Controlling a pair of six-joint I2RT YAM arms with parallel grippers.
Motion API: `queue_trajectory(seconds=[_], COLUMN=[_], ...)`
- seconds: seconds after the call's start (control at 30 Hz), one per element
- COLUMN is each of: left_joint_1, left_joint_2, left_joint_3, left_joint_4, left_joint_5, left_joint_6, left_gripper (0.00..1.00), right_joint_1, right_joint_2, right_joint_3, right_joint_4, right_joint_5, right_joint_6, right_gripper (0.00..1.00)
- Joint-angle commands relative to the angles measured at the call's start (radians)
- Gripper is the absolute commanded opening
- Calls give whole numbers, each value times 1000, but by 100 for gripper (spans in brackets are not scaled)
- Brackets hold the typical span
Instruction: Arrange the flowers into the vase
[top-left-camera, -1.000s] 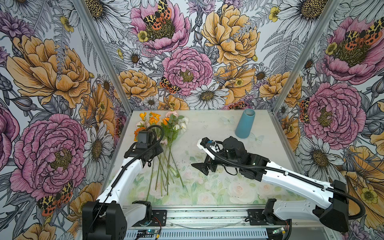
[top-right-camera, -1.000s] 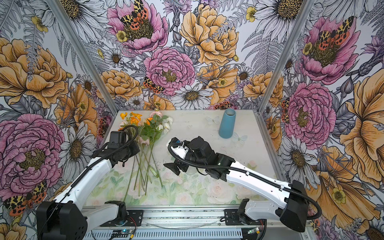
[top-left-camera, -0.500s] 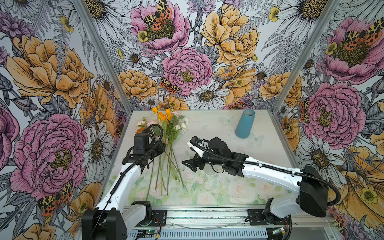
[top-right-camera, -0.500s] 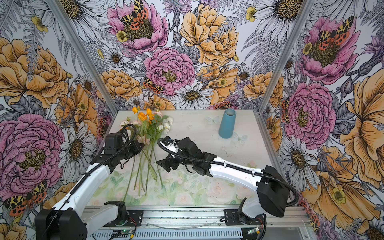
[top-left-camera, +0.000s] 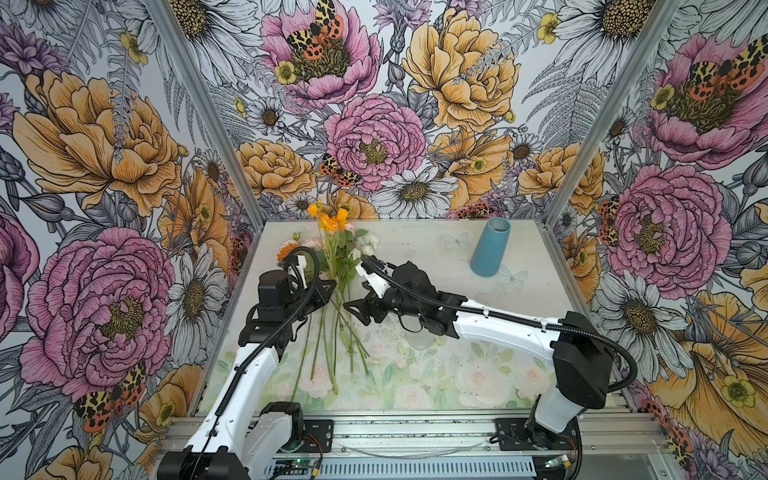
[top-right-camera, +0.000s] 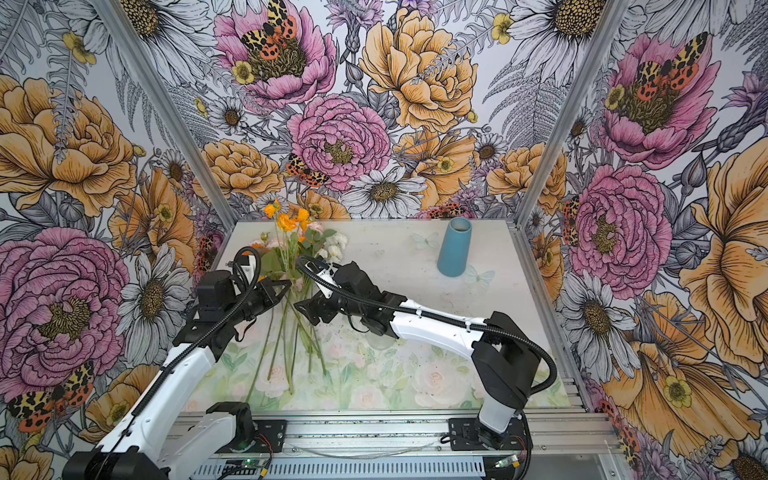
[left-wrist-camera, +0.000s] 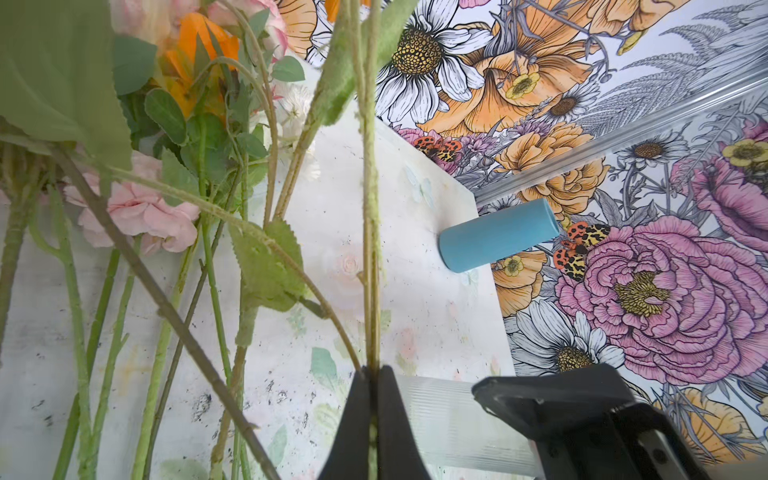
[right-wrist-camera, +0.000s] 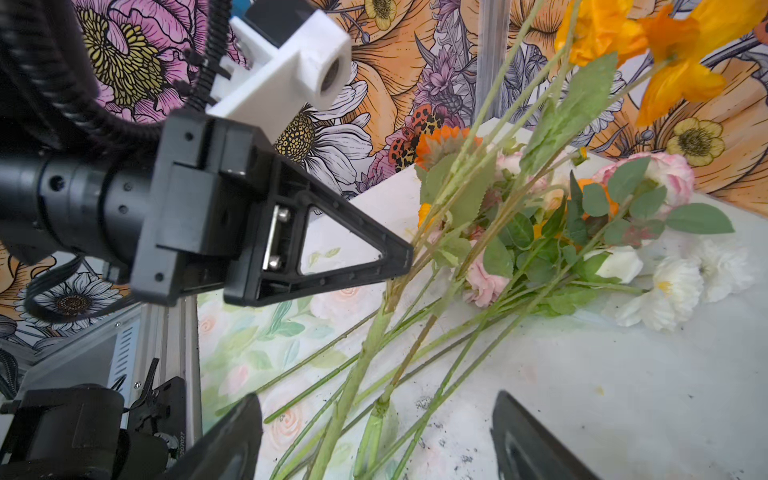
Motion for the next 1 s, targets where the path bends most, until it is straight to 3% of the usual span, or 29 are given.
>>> queue_trajectory(seconds=[0.0, 0.33, 0.73, 0.97], left_joint_1=[3, 4, 5, 6], left_joint_2=[-21, -33, -39, -56], left_joint_3=[-13, -18, -5, -15], left_joint_4=[69, 123, 81, 90], left_joint_5=[54, 64, 26, -7], left_joint_6=[-29, -82, -62, -71], left_gripper=[0, 0, 0, 0], right_joint_1=[-9, -11, -11, -11], right_joint_2=[40, 121, 151, 183], right_joint_3=[55, 120, 176, 211], right_joint_4=[27, 19, -35, -71], right_joint_5=[-11, -57, -71, -97], right_joint_6=[30, 58, 54, 59], right_gripper=[84, 76, 35, 32])
